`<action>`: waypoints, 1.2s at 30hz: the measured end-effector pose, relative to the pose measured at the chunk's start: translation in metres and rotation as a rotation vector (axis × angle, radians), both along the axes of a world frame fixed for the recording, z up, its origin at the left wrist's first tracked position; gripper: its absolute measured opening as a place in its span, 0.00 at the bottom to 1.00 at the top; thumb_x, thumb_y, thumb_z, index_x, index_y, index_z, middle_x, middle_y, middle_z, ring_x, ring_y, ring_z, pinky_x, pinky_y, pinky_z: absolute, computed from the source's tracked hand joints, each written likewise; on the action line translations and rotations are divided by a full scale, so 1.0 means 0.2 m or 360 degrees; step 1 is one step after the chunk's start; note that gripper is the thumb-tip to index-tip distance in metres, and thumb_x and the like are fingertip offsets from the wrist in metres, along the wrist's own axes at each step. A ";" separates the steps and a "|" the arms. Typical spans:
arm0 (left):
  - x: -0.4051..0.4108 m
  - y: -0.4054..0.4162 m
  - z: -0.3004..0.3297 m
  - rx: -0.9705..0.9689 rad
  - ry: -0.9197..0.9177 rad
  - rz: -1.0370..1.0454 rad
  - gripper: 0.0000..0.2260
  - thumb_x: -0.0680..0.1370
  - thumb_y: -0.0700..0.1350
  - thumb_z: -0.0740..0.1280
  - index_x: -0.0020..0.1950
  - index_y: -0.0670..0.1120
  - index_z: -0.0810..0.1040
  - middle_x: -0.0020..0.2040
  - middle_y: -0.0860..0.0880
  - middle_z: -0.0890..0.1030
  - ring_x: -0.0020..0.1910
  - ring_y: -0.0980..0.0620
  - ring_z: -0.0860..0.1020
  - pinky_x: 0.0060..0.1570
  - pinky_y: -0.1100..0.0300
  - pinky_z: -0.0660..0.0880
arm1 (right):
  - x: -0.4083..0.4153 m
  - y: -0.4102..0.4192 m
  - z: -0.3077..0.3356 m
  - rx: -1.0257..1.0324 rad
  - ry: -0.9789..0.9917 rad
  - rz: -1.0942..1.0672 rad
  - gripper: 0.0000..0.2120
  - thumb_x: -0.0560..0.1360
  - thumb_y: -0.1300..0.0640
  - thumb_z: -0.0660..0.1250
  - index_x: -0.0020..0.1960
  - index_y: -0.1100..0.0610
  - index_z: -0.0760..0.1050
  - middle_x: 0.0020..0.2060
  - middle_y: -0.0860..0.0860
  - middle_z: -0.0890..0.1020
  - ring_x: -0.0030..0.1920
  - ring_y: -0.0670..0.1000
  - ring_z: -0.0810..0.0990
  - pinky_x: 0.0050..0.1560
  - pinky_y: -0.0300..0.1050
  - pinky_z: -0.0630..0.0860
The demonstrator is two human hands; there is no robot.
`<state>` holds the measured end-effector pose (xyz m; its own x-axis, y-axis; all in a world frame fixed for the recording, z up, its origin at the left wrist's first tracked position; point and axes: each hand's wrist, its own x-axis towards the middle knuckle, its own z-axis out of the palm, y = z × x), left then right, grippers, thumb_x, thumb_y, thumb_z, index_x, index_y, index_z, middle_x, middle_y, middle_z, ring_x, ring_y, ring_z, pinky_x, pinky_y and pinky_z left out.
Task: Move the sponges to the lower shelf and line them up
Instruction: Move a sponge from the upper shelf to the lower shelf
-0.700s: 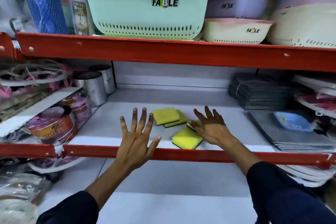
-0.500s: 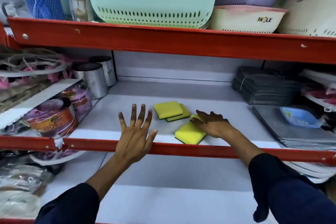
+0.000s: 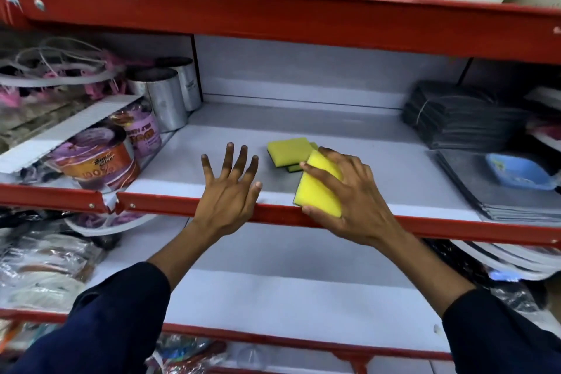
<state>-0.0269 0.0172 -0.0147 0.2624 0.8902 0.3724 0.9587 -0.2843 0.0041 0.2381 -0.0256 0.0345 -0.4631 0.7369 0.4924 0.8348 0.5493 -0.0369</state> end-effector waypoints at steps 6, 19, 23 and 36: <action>0.00 0.00 -0.01 0.0003 -0.0047 -0.0008 0.28 0.82 0.57 0.42 0.80 0.48 0.55 0.83 0.45 0.51 0.81 0.43 0.40 0.73 0.24 0.43 | -0.08 -0.13 -0.21 0.0111 -0.0193 0.0487 0.32 0.72 0.33 0.66 0.73 0.45 0.70 0.75 0.58 0.67 0.71 0.60 0.69 0.69 0.57 0.66; 0.02 0.01 -0.03 0.0070 -0.0128 0.0005 0.27 0.82 0.56 0.43 0.80 0.48 0.56 0.82 0.45 0.51 0.82 0.43 0.41 0.73 0.25 0.43 | -0.25 -0.05 -0.98 -0.0549 -0.0416 0.0422 0.33 0.74 0.32 0.60 0.76 0.40 0.60 0.77 0.56 0.62 0.73 0.60 0.65 0.69 0.59 0.65; 0.02 0.02 -0.05 0.0102 -0.0162 0.0020 0.27 0.82 0.56 0.43 0.80 0.48 0.56 0.83 0.45 0.51 0.82 0.42 0.41 0.73 0.25 0.43 | -0.40 0.00 -1.25 -0.0809 -0.0395 0.0236 0.36 0.72 0.32 0.62 0.76 0.39 0.59 0.76 0.56 0.61 0.72 0.61 0.63 0.70 0.61 0.66; 0.02 0.03 -0.08 0.0116 -0.0185 0.0041 0.26 0.82 0.56 0.45 0.79 0.49 0.57 0.83 0.46 0.51 0.82 0.43 0.42 0.74 0.26 0.43 | -0.55 0.02 -1.57 -0.1108 -0.0382 0.0160 0.37 0.72 0.28 0.59 0.77 0.37 0.54 0.81 0.55 0.49 0.80 0.62 0.48 0.77 0.69 0.51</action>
